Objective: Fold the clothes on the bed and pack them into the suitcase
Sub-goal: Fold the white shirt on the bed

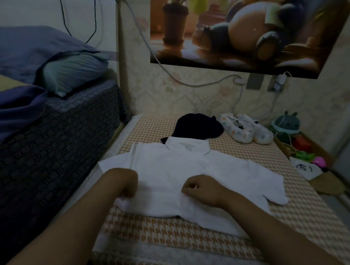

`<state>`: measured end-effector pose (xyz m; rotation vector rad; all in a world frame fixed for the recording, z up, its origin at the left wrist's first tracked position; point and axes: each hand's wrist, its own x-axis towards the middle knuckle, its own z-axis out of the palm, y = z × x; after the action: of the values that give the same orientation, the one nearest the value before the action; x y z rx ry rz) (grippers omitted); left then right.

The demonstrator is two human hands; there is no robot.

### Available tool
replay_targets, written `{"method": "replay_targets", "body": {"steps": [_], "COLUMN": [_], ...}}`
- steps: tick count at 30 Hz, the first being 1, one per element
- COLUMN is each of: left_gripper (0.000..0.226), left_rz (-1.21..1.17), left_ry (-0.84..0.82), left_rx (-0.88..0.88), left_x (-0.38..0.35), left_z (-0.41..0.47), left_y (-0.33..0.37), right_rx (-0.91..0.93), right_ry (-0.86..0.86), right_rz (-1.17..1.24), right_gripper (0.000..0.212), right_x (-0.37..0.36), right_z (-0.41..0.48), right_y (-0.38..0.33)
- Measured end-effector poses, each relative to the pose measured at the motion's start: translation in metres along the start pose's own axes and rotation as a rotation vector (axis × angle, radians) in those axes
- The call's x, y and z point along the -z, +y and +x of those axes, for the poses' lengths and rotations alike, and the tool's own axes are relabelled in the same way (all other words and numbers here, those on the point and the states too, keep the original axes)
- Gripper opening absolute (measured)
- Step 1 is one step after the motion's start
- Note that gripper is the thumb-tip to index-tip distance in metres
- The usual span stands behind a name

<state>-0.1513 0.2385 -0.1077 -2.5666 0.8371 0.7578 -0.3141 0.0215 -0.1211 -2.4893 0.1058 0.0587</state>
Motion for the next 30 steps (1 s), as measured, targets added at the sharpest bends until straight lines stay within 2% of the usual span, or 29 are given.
{"method": "replay_targets", "body": {"steps": [2,4,6,7,8,9,10,14,16,18,20,24,27,30], "left_gripper": [0.024,0.023,0.022,0.024,0.028,0.032,0.036,0.051,0.054,0.054,0.053,0.049,0.038,0.049], "left_rz": [-0.082,-0.222,-0.294,-0.300,-0.300,-0.306,-0.317,-0.375,-0.358,-0.317,-0.288,-0.200,-0.038,0.056], "left_ry": [0.215,0.384,0.483,0.495,0.505,0.508,0.515,0.535,0.502,0.473,0.478,0.554,0.747,0.865], "left_rx": [-0.123,-0.252,-0.336,-0.361,-0.392,-0.421,-0.448,-0.432,-0.399,-0.357,-0.328,-0.339,-0.313,-0.264], "left_x": [0.010,0.017,0.019,0.020,0.021,0.023,0.025,0.031,0.035,0.042,0.050,0.061,0.063,0.065], "left_z": [-0.001,0.001,0.009,0.015,0.021,0.025,0.031,0.065,0.085,0.103,0.119,0.148,0.165,0.176], "left_y": [0.025,0.053,0.078,0.090,0.102,0.113,0.122,0.136,0.138,0.141,0.146,0.151,0.155,0.156], "right_rx": [-0.055,-0.188,-0.172,-0.129,-0.091,-0.072,-0.094,-0.461,-0.607,-0.673,-0.681,-0.682,-0.675,-0.511], "right_ry": [0.095,0.089,0.250,0.360,0.456,0.535,0.555,0.749,0.757,0.688,0.587,0.611,0.641,0.768], "right_rz": [-0.354,-0.614,-0.732,-0.773,-0.768,-0.722,-0.635,-0.285,-0.192,-0.183,-0.134,0.131,0.145,0.149], "right_gripper": [0.032,0.049,0.041,0.026,0.008,0.007,0.018,0.029,0.029,0.027,0.035,0.056,0.046,0.024], "right_x": [0.006,0.008,0.007,0.006,0.008,0.013,0.019,0.067,0.085,0.091,0.087,0.089,0.098,0.100], "right_z": [-0.005,-0.012,-0.015,-0.015,-0.014,-0.012,-0.010,-0.010,-0.016,-0.016,-0.008,0.016,0.032,0.038], "right_y": [0.024,0.046,0.062,0.069,0.078,0.086,0.094,0.130,0.146,0.161,0.174,0.184,0.196,0.210]}}
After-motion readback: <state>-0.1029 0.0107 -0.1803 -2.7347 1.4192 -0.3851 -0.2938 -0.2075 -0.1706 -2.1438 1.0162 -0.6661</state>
